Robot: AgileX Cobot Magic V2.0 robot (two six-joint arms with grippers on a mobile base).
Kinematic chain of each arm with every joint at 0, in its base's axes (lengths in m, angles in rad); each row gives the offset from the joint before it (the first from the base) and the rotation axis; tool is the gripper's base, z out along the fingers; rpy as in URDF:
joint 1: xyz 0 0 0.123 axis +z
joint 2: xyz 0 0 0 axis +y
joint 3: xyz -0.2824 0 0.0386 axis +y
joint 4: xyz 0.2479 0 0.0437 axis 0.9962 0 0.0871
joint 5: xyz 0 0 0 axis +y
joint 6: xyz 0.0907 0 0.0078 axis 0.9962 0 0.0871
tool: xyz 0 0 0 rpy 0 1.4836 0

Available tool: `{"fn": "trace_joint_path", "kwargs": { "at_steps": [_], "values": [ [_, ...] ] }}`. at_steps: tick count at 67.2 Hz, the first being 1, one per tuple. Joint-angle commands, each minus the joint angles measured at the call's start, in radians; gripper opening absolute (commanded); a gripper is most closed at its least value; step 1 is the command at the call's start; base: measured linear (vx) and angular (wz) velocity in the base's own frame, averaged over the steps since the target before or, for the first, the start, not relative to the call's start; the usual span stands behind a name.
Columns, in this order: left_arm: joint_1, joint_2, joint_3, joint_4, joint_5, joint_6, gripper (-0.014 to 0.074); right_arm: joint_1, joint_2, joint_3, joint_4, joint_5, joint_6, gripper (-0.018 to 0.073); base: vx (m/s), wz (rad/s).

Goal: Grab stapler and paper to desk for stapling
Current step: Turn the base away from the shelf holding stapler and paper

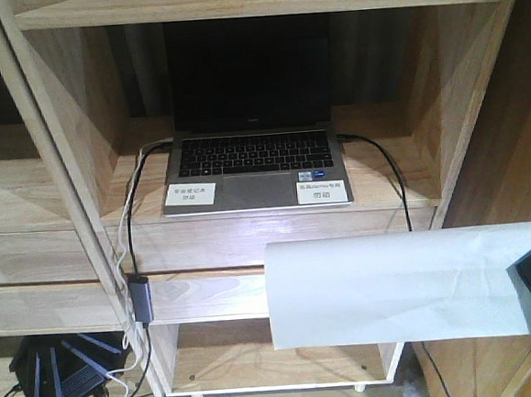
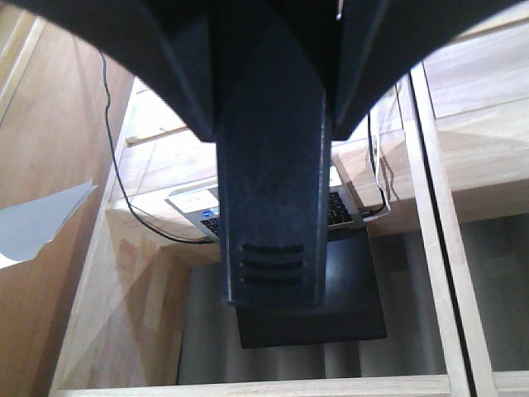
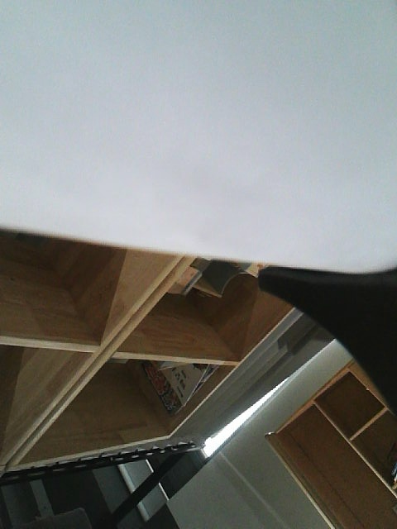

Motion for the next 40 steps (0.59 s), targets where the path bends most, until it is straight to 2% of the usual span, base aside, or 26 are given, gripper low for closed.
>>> {"fn": "trace_joint_path", "kwargs": {
  "at_steps": [1, 23, 40],
  "values": [
    [-0.006, 0.015, -0.028, -0.001, -0.124, -0.005, -0.0007, 0.0, 0.007, 0.003, 0.02, -0.059, -0.014, -0.0006, -0.08, 0.04],
    [-0.006, 0.015, -0.028, -0.001, -0.124, -0.005, -0.0007, 0.0, 0.007, 0.003, 0.02, -0.059, -0.014, -0.0006, -0.02, 0.06],
    [-0.006, 0.015, -0.028, -0.001, -0.124, -0.005, -0.0007, 0.0, 0.007, 0.003, 0.02, -0.059, -0.014, -0.0006, -0.01, 0.28]
  ]
}}
